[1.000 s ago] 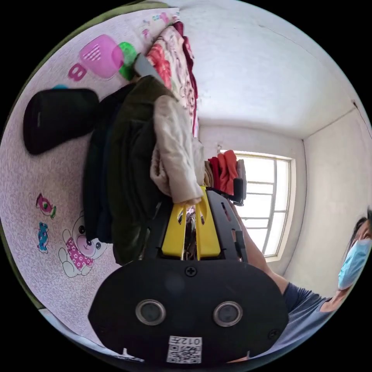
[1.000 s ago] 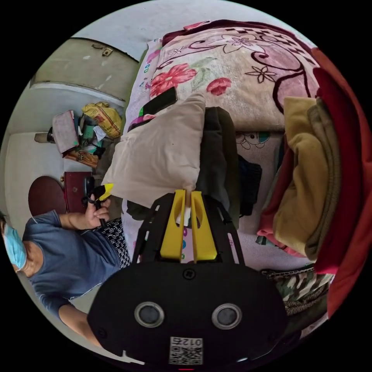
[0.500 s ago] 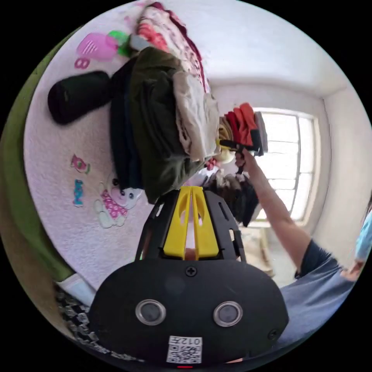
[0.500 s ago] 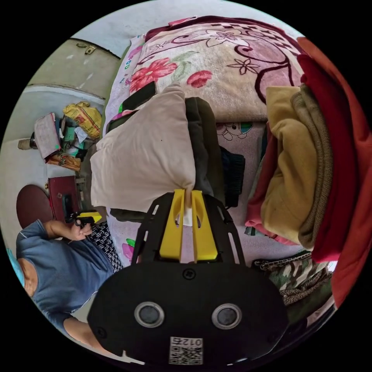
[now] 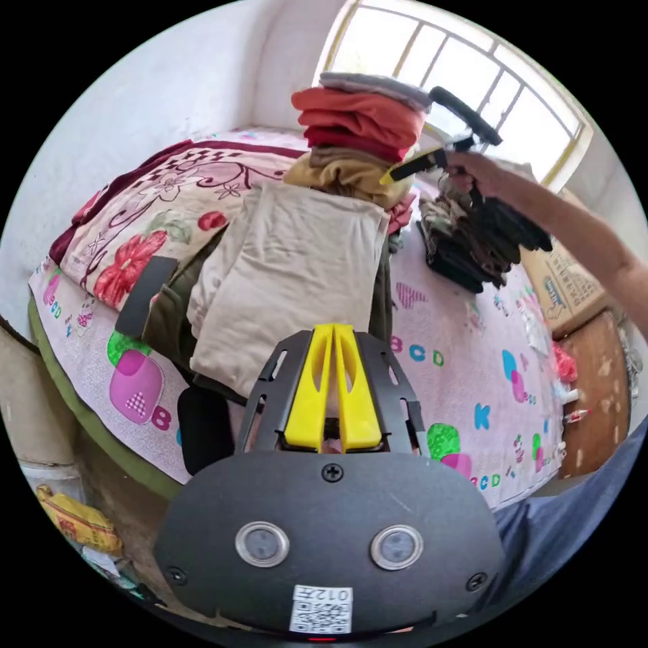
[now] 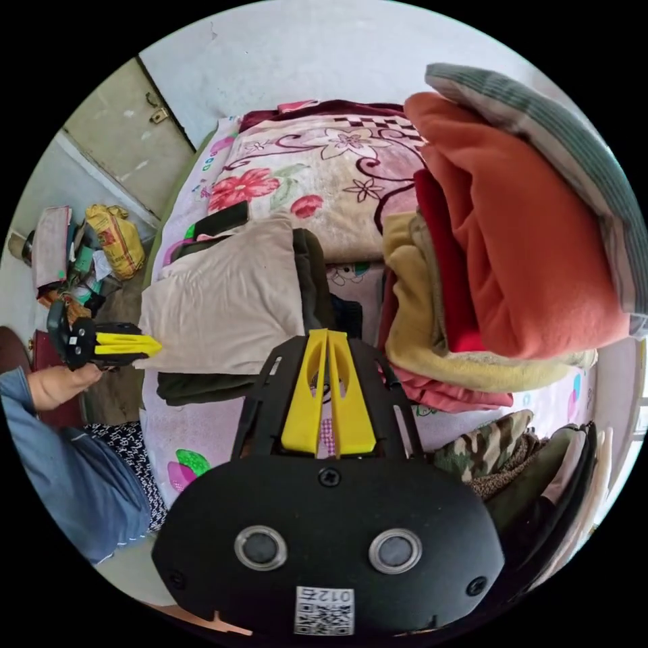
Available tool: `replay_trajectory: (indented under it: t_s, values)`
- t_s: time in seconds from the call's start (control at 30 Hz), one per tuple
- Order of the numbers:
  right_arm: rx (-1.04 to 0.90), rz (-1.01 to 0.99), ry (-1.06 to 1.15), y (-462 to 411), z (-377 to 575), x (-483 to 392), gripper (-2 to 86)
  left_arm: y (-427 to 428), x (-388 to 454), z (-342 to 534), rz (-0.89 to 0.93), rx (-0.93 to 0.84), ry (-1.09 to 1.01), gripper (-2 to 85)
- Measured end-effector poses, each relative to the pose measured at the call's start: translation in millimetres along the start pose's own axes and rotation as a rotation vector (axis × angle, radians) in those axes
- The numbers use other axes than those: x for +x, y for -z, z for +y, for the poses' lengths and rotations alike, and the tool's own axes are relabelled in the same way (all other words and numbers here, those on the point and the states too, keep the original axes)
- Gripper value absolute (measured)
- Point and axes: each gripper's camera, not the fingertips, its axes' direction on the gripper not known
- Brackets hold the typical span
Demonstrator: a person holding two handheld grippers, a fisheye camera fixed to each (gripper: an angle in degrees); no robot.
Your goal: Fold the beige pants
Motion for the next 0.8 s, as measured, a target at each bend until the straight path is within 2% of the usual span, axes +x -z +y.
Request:
replay_trajectory:
  t_s: [0.13, 0.23, 0.5, 0.73, 0.8]
  values:
    - [0.025, -0.074, 0.052, -21.9, -8.5, -27.0, 0.0, -16.2, 25.0, 11.5, -0.066, 0.005, -0.017, 0.2]
    - [-0.05, 0.009, 0.069, -60.0, -13.9, -39.9, -0.1, -23.1, 42.9, 10.9, -0.115, -0.017, -0.052, 0.0]
    - [-0.058, 0.061, 0.049, -59.1, -2.8, -47.1, 0.0, -28.2, 58.4, 13.9, 0.007, -0.034, -0.149, 0.1]
    - [-0.055, 0.15, 0.082, -56.9, 10.3, -63.8, 0.3, -25.5, 73.2, 16.4, -0.007, -0.038, -0.191, 0.3]
    - [-0.009, 0.16, 0.027, -52.7, 21.9, -62.4, 0.2, -24.6, 74.1, 17.7, 0.008, -0.031, -0.166, 0.3]
